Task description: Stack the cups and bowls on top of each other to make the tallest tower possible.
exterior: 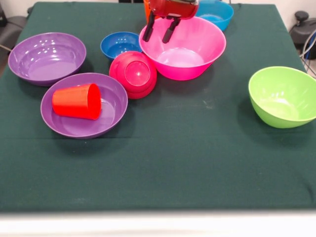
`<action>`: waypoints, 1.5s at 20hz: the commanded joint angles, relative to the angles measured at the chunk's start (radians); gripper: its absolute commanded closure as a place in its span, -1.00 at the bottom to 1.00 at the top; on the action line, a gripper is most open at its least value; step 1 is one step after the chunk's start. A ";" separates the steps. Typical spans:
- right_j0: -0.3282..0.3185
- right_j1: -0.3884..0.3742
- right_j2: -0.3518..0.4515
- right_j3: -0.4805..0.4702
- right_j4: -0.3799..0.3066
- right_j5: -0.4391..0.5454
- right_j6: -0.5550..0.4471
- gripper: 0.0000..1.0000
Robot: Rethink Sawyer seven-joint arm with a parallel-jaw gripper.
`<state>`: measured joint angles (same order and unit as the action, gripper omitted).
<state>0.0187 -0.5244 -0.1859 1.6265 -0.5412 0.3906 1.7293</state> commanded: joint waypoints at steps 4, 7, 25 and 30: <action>0.050 0.081 0.019 -0.076 -0.080 -0.063 0.066 -1.00; 0.056 0.085 0.010 -0.083 -0.078 -0.065 0.066 -1.00; 0.022 0.064 0.042 -0.060 -0.047 -0.051 0.036 -1.00; 0.025 0.065 0.042 -0.065 -0.046 -0.047 0.038 -1.00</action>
<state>0.0590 -0.4927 -0.2328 1.6071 -0.5530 0.3848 1.7293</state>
